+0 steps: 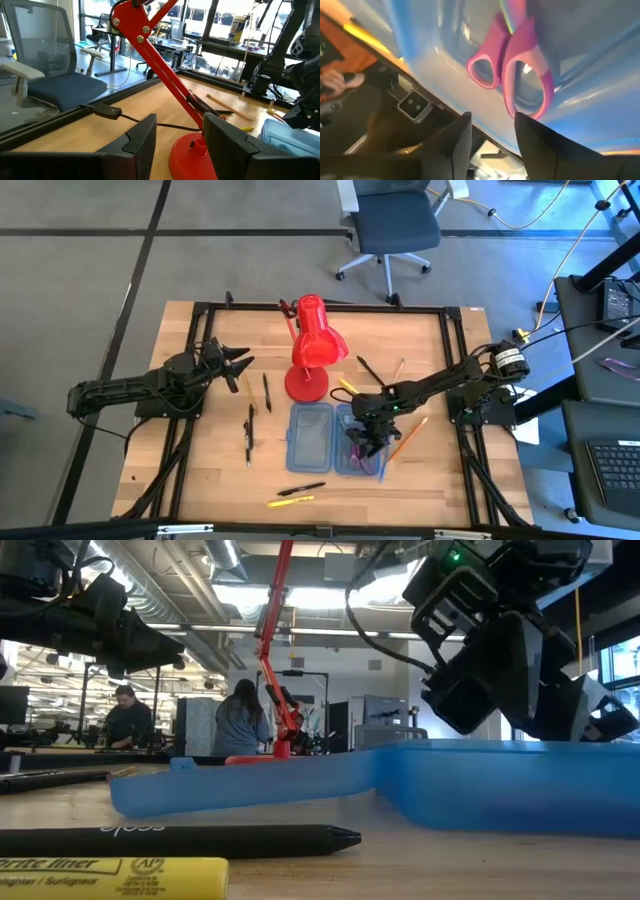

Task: Pick & place school supplies into a supply box
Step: Put the orange pencil into the blue supply box

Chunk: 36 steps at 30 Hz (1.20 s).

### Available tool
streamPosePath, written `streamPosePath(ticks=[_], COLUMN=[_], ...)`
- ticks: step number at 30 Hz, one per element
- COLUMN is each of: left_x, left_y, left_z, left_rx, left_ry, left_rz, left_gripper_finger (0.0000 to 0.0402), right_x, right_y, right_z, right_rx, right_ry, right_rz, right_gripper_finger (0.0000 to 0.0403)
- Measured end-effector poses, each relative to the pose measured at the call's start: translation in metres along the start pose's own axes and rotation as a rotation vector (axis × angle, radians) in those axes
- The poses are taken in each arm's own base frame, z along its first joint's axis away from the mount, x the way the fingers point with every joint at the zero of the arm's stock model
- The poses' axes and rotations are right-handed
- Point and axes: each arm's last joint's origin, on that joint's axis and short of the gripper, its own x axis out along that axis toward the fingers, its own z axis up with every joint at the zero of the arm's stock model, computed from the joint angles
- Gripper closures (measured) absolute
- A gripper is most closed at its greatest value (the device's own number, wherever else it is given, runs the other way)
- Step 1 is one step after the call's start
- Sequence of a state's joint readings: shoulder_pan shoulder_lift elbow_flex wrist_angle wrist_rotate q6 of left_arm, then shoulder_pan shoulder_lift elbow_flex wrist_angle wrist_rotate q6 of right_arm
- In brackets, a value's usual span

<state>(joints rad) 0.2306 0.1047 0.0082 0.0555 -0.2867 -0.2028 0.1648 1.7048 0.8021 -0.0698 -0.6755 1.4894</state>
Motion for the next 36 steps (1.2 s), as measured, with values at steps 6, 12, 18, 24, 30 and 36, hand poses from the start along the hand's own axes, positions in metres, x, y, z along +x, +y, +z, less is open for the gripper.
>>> streamPosePath(ticks=[6, 12, 18, 24, 30, 36], left_x=[0.0, 0.0, 0.0, 0.0, 0.0, 0.0], left_y=[0.0, 0.0, 0.0, 0.0, 0.0, 0.001], left_z=[0.0, 0.0, 0.0, 0.0, 0.0, 0.0], left_rx=[0.025, 0.024, 0.023, -0.03, -0.046, -0.071], left_ry=[0.0, 0.0, -0.001, -0.002, -0.003, -0.009], left_rz=[0.0, 0.0, 0.007, 0.008, 0.011, 0.032], left_gripper_finger=[0.0247, 0.0247, 0.0247, 0.0247, 0.0247, 0.0247], right_x=[-0.032, -0.069, -0.086, -0.091, -0.089, -0.091], right_y=[0.015, 0.008, 0.001, 0.001, -0.028, -0.052], right_z=[-0.013, -0.048, -0.076, -0.08, -0.079, -0.081], right_rx=[-0.316, -0.717, -0.939, -1.021, -0.888, -0.758], right_ry=[-0.163, -0.22, -0.171, -0.171, -0.075, 0.003], right_rz=[0.063, -0.06, -0.095, -0.094, -0.392, -0.688], right_gripper_finger=[0.0247, 0.0247, 0.0247, 0.0247, 0.0253, 0.0258])
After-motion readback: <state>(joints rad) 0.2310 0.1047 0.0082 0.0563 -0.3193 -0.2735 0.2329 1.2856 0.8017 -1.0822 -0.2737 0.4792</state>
